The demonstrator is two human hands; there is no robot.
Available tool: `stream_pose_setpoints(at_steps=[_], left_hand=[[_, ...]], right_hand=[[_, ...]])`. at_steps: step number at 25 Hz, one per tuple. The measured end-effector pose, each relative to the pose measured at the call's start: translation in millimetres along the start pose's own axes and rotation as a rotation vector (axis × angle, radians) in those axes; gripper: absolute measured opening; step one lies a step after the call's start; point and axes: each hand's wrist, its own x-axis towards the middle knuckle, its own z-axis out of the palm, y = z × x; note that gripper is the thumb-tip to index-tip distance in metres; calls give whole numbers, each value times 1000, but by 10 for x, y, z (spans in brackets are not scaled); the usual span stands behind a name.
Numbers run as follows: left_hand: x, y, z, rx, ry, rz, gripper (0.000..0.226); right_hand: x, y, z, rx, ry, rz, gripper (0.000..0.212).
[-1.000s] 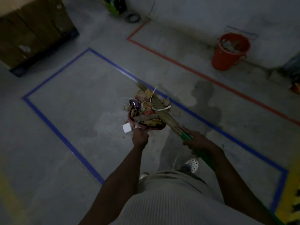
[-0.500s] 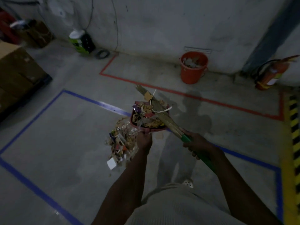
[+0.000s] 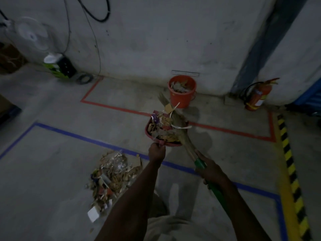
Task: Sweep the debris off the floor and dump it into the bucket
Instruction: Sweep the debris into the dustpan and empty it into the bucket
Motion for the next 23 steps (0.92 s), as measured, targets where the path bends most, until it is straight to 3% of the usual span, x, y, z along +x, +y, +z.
stream_pose_setpoints(at_steps=[7,16,23], left_hand=[[1335,785,565,-30,-120,30,29],[3242,2321,855,-81,-196,130,31],[4192,2910,1319,-148,-152,143,29]], right_hand=[[1186,-299,-596,21,131,1,84],[2733,-1424,-1351,106,283,-25,80],[3867,-1624,-1990,108,235,60,74]])
